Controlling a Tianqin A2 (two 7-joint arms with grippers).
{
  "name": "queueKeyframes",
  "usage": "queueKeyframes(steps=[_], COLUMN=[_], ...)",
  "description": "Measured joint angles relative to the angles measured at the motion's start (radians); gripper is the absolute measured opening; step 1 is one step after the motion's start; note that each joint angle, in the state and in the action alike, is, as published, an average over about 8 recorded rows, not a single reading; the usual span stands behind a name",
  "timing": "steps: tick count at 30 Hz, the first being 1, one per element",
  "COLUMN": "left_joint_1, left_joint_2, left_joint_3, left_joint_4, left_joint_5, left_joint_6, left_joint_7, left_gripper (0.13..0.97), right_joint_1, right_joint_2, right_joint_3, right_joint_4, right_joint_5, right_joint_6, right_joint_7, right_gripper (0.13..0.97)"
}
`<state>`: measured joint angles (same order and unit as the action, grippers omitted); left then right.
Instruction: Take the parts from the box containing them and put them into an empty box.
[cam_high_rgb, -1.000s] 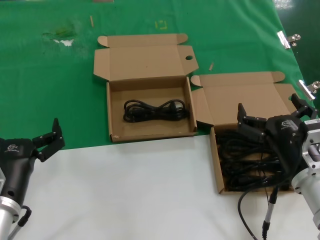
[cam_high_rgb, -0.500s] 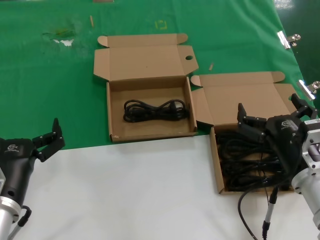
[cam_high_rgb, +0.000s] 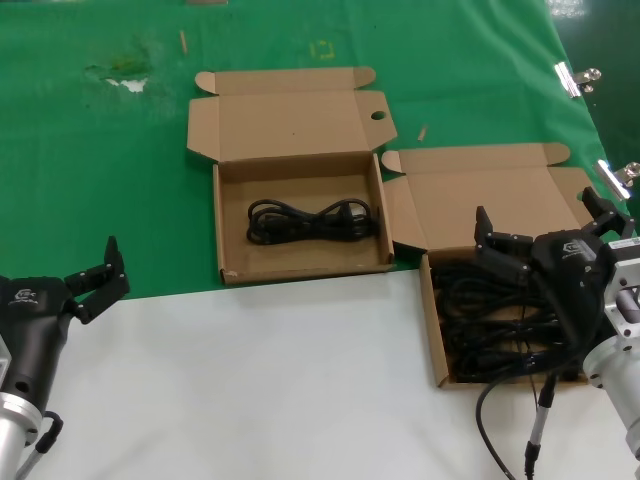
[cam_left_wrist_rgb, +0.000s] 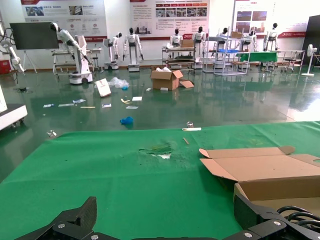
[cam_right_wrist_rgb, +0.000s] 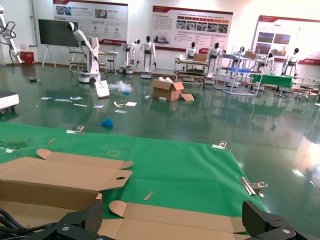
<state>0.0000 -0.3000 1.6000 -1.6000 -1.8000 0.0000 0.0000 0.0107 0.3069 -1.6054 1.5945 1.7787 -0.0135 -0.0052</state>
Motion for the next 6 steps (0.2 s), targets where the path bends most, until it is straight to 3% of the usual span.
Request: queueKeyframes(steps=[6], left_joint_1=[0.000], left_joint_2=[0.000], left_joint_3=[0.000], left_joint_4=[0.000], left_joint_5=[0.000], left_joint_6=[0.000], left_joint_7=[0.000], left_gripper=[0.966], right_joint_1=[0.000], right_joint_2=[0.000], right_joint_3=[0.000], right_joint_4=[0.000], right_joint_5=[0.000], right_joint_6=[0.000], right_joint_7=[0.000], right_gripper=[0.966])
